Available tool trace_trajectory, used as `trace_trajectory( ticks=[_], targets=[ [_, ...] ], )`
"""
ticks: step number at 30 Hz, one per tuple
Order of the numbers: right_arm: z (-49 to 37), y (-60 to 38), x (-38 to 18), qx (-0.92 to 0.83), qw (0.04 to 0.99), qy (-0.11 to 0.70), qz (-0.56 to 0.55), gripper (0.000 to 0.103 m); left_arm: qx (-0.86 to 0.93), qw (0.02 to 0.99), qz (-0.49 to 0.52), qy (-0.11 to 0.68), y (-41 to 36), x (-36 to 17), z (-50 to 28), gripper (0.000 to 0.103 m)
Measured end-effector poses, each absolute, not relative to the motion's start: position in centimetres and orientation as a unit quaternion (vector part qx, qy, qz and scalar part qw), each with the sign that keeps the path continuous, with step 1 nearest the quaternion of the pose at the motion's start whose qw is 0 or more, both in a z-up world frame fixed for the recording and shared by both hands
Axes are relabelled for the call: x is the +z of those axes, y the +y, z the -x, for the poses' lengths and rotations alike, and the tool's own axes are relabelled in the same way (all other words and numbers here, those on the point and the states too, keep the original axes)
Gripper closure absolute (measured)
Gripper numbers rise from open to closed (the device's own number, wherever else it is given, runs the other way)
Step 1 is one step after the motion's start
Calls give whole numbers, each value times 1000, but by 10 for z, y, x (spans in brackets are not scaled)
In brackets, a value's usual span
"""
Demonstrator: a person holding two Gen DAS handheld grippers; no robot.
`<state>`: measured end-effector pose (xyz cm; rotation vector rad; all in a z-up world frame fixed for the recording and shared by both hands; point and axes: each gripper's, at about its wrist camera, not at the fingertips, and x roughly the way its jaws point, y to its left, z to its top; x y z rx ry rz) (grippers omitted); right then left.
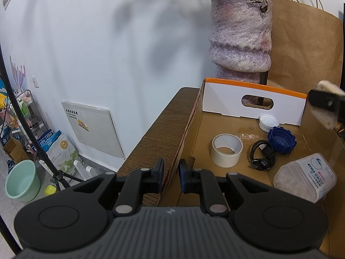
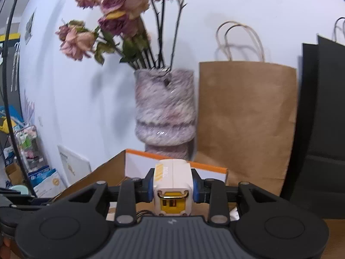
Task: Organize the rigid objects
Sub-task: 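Carry the plug adapter into the orange box and release it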
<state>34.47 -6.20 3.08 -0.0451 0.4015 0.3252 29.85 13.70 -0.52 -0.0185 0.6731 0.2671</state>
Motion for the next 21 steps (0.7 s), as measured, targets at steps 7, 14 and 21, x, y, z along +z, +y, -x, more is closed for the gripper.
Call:
trace_trajectory(
  ticks=[7, 14, 21],
  targets=[
    [-345, -48, 23, 182, 956, 223, 53, 72, 131, 935, 10, 330, 137, -5, -298, 87],
    [-345, -50, 20, 194, 951, 235, 51, 70, 130, 935, 8, 330, 137, -5, -299, 87],
    [-337, -51, 25, 184, 958, 211, 56, 15, 130, 935, 8, 330, 137, -5, -298, 87]
  ],
)
